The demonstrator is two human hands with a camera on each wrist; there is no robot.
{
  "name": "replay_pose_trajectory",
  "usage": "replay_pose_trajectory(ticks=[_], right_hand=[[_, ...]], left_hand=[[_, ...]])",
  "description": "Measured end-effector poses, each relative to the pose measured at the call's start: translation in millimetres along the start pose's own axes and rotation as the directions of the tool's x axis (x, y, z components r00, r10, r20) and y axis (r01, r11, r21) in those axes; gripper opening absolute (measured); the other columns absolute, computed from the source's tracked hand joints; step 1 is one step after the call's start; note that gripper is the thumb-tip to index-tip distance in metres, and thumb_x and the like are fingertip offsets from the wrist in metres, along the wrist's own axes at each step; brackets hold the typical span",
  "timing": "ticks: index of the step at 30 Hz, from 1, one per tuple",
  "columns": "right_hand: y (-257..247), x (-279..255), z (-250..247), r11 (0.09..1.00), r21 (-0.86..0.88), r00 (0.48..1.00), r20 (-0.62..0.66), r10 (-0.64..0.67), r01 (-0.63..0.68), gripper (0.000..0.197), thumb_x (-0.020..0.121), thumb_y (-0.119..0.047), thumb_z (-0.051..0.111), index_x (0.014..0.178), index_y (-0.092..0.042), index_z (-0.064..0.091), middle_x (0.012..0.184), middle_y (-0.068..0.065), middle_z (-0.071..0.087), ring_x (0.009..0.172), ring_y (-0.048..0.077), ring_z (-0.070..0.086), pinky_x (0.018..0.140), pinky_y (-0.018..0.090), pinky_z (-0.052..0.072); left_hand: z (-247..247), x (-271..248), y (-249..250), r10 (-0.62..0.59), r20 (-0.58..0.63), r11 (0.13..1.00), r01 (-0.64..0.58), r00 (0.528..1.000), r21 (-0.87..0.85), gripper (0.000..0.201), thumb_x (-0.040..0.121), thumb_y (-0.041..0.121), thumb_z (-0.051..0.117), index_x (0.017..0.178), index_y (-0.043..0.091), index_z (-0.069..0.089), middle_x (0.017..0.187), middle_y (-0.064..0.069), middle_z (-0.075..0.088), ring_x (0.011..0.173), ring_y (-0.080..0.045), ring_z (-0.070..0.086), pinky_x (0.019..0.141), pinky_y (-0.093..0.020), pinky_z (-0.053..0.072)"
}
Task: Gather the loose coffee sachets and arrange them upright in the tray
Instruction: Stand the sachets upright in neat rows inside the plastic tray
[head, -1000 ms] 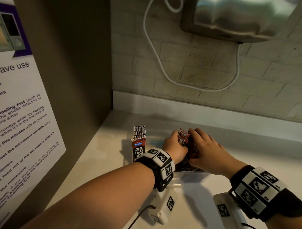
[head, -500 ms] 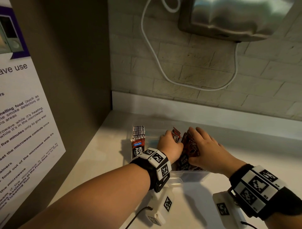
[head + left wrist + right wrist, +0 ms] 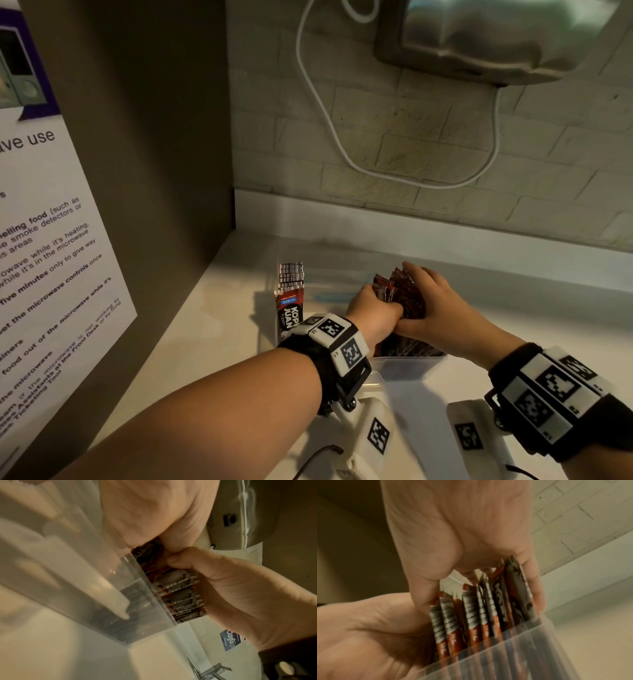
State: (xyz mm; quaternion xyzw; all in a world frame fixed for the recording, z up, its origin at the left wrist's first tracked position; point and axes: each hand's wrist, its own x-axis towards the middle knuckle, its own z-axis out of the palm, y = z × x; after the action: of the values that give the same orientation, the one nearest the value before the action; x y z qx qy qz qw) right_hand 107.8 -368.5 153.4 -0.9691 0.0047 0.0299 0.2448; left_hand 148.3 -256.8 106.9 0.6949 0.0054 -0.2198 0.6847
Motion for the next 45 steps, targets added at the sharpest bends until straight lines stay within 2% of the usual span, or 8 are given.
replay_pose_trajectory(ticks=[12, 22, 30, 35, 38, 40, 43, 45], right_hand=[[3, -3, -1, 1.0, -0.011, 1.0, 0.004, -0.012, 0.012, 0.11, 0.065, -0.041, 0.078, 0.151, -0.034, 0.01, 0.154, -0.004, 0.016, 0.135, 0.027, 0.033, 0.106, 0.042, 0.043], [6, 0, 2, 0.997, -0.08, 1.0, 0.002, 0.013, -0.013, 0.108, 0.068, -0.042, 0.074, 0.151, -0.035, 0.006, 0.156, 0.001, 0.013, 0.136, 0.032, 0.033, 0.106, 0.045, 0.042], [-1, -5, -4, 1.0, 0.012, 1.0, -0.023, 0.011, -0.01, 0.12, 0.046, -0.064, 0.065, 0.149, -0.041, 0.01, 0.154, -0.004, 0.015, 0.137, 0.031, 0.03, 0.105, 0.048, 0.042], [-20, -17, -14, 0.995, 0.013, 0.974, -0.204, -0.097, 0.102, 0.104, 0.062, -0.051, 0.073, 0.149, -0.032, 0.019, 0.149, -0.007, 0.029, 0.136, 0.017, 0.033, 0.107, 0.041, 0.037], [-36, -27, -26, 0.957, 0.136, 0.87, -0.463, -0.169, 0.258, 0.073, 0.074, -0.029, 0.076, 0.137, -0.022, 0.04, 0.133, -0.013, 0.045, 0.123, 0.003, 0.042, 0.091, 0.022, 0.04], [-47, -33, -28, 0.919, 0.234, 0.841, -0.517, -0.158, 0.317, 0.051, 0.071, -0.026, 0.075, 0.114, -0.022, 0.048, 0.121, -0.01, 0.056, 0.109, 0.006, 0.055, 0.079, 0.028, 0.05], [-61, -38, -15, 0.92, 0.282, 0.899, -0.416, -0.139, 0.272, 0.041, 0.063, -0.031, 0.076, 0.092, -0.023, 0.048, 0.096, -0.008, 0.061, 0.086, 0.012, 0.062, 0.068, 0.037, 0.054], [-70, -37, 1, 0.944, 0.221, 0.936, -0.308, -0.169, 0.244, 0.045, 0.061, -0.034, 0.079, 0.09, -0.027, 0.045, 0.092, -0.011, 0.058, 0.079, 0.008, 0.059, 0.061, 0.027, 0.05]], left_hand=[[-6, -1, 0, -0.004, -0.014, 1.0, 0.004, 1.0, 0.004, 0.045, 0.073, 0.017, 0.058, 0.118, 0.021, 0.054, 0.11, -0.008, 0.066, 0.103, -0.029, 0.064, 0.091, -0.046, 0.054], [-2, -5, 2, 0.044, -0.09, 0.994, -0.035, 0.995, 0.103, 0.033, 0.085, 0.014, 0.058, 0.116, 0.02, 0.053, 0.111, -0.004, 0.064, 0.101, -0.024, 0.062, 0.091, -0.042, 0.054], [-13, -11, 5, 0.064, -0.092, 0.995, -0.058, 0.994, 0.076, 0.036, 0.082, 0.013, 0.057, 0.118, 0.019, 0.053, 0.11, -0.006, 0.064, 0.101, -0.025, 0.062, 0.09, -0.044, 0.055], [-25, -21, 14, 0.122, -0.096, 0.991, -0.117, 0.988, 0.058, 0.022, 0.089, 0.013, 0.056, 0.108, 0.022, 0.048, 0.109, -0.002, 0.062, 0.1, -0.02, 0.06, 0.089, -0.039, 0.053], [-37, -29, 26, 0.209, -0.109, 0.978, -0.208, 0.972, 0.018, 0.019, 0.09, 0.014, 0.057, 0.106, 0.019, 0.05, 0.099, 0.002, 0.06, 0.086, -0.012, 0.055, 0.074, -0.028, 0.046], [-44, -37, 33, 0.232, -0.084, 0.971, -0.236, 0.969, -0.029, 0.011, 0.086, 0.014, 0.061, 0.096, 0.016, 0.056, 0.084, 0.001, 0.06, 0.078, -0.014, 0.056, 0.069, -0.028, 0.045], [-54, -46, 41, 0.223, -0.08, 0.963, -0.232, 0.972, -0.135, 0.008, 0.084, 0.011, 0.063, 0.079, 0.015, 0.058, 0.073, -0.003, 0.062, 0.076, -0.021, 0.062, 0.068, -0.033, 0.049], [-60, -50, 45, 0.204, -0.073, 0.953, -0.215, 0.976, -0.211, 0.009, 0.087, 0.014, 0.064, 0.079, 0.016, 0.06, 0.077, -0.005, 0.065, 0.079, -0.023, 0.065, 0.069, -0.034, 0.052]])
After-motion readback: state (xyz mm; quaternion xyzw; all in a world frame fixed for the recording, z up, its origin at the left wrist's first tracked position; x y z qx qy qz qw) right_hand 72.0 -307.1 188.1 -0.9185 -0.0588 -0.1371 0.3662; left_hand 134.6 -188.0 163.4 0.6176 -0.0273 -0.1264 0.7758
